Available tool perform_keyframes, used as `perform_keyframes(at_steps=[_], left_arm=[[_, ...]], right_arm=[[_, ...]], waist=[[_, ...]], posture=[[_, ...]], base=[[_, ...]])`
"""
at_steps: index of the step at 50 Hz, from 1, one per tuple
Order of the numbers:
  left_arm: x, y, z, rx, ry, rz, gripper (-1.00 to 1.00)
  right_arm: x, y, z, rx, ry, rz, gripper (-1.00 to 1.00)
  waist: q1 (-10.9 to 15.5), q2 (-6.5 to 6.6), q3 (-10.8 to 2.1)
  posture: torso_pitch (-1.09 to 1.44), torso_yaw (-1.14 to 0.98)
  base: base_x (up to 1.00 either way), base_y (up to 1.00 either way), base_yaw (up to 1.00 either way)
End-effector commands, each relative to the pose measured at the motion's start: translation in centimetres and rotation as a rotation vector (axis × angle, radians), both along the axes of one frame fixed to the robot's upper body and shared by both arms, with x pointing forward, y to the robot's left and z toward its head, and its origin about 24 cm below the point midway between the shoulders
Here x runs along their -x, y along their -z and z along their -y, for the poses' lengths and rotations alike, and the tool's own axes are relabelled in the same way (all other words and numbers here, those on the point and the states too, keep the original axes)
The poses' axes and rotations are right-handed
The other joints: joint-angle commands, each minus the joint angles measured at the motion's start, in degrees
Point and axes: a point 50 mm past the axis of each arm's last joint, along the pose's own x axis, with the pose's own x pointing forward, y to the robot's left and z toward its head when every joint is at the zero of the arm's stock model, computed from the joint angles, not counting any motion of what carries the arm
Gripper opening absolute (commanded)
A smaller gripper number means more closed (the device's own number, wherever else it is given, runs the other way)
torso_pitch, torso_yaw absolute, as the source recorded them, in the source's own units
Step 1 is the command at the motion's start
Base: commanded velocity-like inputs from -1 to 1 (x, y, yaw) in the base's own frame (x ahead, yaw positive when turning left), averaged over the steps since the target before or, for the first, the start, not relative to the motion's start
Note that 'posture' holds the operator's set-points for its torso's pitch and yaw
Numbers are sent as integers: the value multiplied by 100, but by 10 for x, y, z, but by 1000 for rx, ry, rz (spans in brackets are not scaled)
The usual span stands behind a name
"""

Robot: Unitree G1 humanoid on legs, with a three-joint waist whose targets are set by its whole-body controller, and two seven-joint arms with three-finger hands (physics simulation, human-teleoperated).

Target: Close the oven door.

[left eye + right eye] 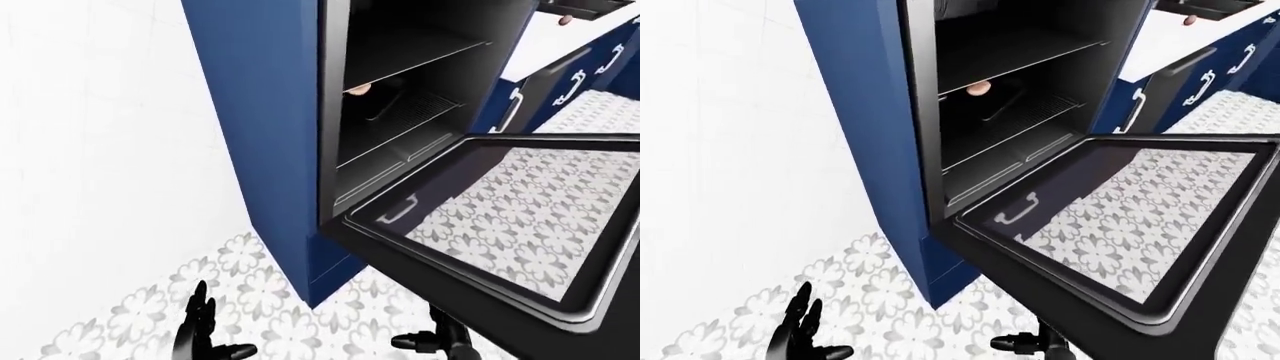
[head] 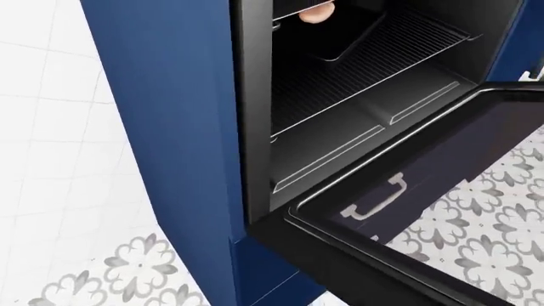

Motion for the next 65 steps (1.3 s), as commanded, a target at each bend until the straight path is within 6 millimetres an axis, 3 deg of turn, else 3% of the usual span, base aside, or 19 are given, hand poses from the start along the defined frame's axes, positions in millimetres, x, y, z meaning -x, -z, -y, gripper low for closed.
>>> perform_keyframes(at_steps=[1,3,5,15,19,20,22,28,32,34,46,48,50,51,52,55,59,61,65], left_arm=[[-10,-9,-2,-22,11,62,100],[-10,-9,-2,-22,10,62,100],[-10,-8,-2,-22,11,60,100],[-9,-8,-2,-22,10,58,100],[-9,-8,-2,-21,10,57,100],[-9,-8,-2,-21,10,57,100],[-9,-8,-2,-21,9,58,100],[-9,-8,-2,-22,10,57,100],[-9,-8,-2,-22,9,58,100],[-8,-8,-2,-23,9,57,100],[-9,-8,-2,-22,9,57,100],[-9,-8,-2,-22,9,56,100],[-9,-8,-1,-21,10,57,100],[-9,-8,-2,-22,9,57,100],[-9,-8,-2,-22,10,57,100],[-9,-8,-1,-22,10,57,100],[-10,-8,-2,-24,7,58,100],[-9,-8,-3,-24,3,58,100],[-10,-10,-5,-30,-8,69,100]], right_arm=[[-8,-8,5,16,5,53,100],[-8,-8,5,11,3,55,100],[-8,-8,5,8,1,53,100],[-7,-6,3,-4,-7,47,100],[-6,-6,3,-7,-10,45,100],[-6,-6,3,-8,-10,44,100],[-6,-6,3,-10,-11,45,100],[-6,-6,3,-13,-13,44,100],[-5,-5,2,-16,-17,42,100],[-5,-5,2,-17,-17,42,100],[-6,-5,1,-25,-22,40,100],[-6,-5,1,-24,-23,40,100],[-6,-5,1,-24,-24,40,100],[-6,-5,1,-24,-23,42,100],[-6,-5,1,-23,-24,43,100],[-7,-6,2,-11,-7,39,100],[-7,-3,3,-7,10,8,100],[-8,-2,6,-1,46,-18,100],[-10,-3,11,-10,102,-24,100]], waist=[[-17,-21,-68],[-41,-336,-140],[-96,-142,-96],[-72,283,-15],[-48,828,-107],[-11,535,-48],[-21,583,-35],[-28,338,-35],[-28,21,-52],[-53,-296,-126],[-71,298,-16],[-66,510,-12],[-33,876,-125],[18,510,-18],[-27,619,-21],[-43,515,-39],[-19,229,68],[-2,-60,13],[-10,37,-26]], posture=[[0,0],[0,0],[0,0],[0,0],[0,0],[0,0],[0,0],[0,0],[0,0],[0,0],[0,0],[0,0],[0,0],[0,0],[0,0],[0,0],[0,0],[0,0],[0,0]], base=[[0,0,-19],[0,0,-19],[0,0,-19],[0,0,-19],[0,0,-19],[0,0,-20],[0,0,-19],[0,0,-19],[0,0,-18],[0,0,-19],[0,0,-19],[0,0,-19],[0,0,-20],[0,0,-19],[0,0,-20],[0,0,-6],[0,0,0],[0,0,0],[0,0,0]])
